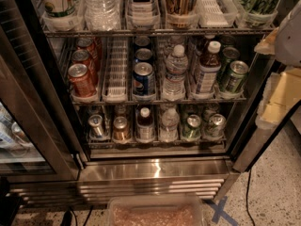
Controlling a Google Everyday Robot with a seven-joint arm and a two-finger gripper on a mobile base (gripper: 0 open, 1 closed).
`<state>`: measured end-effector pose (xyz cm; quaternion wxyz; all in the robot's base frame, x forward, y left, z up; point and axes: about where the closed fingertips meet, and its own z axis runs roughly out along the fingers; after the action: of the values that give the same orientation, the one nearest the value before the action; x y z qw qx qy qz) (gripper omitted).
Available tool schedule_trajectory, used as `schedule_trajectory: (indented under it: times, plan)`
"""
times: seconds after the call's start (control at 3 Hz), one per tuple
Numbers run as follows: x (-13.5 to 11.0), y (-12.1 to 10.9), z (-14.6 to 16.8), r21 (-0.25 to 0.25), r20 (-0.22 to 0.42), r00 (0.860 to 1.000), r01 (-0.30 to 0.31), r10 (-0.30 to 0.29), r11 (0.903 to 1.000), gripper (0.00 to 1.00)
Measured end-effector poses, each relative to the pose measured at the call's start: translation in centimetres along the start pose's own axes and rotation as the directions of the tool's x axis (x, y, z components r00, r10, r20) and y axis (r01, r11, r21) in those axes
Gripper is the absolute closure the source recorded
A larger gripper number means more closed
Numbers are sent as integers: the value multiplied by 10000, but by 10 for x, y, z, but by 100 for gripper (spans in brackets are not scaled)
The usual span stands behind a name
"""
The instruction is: Pick water bottle from top shelf of fridge
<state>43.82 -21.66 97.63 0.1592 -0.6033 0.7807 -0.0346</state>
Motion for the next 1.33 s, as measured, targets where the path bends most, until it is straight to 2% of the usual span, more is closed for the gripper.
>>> schedule_trajectory:
  times: [0.33, 0.67, 1.0, 1.33]
  plan:
    - [-1, 0, -1, 37, 20, 10000, 7, -7, 10000, 0]
    - [-31, 12, 3, 186, 782, 9967, 185, -199, 9997, 0]
    - [-82, 25, 2, 558, 2001, 9784, 416, -520, 9976, 0]
    - [-131, 36, -4, 745, 3012, 9482, 823, -1011, 9938, 0]
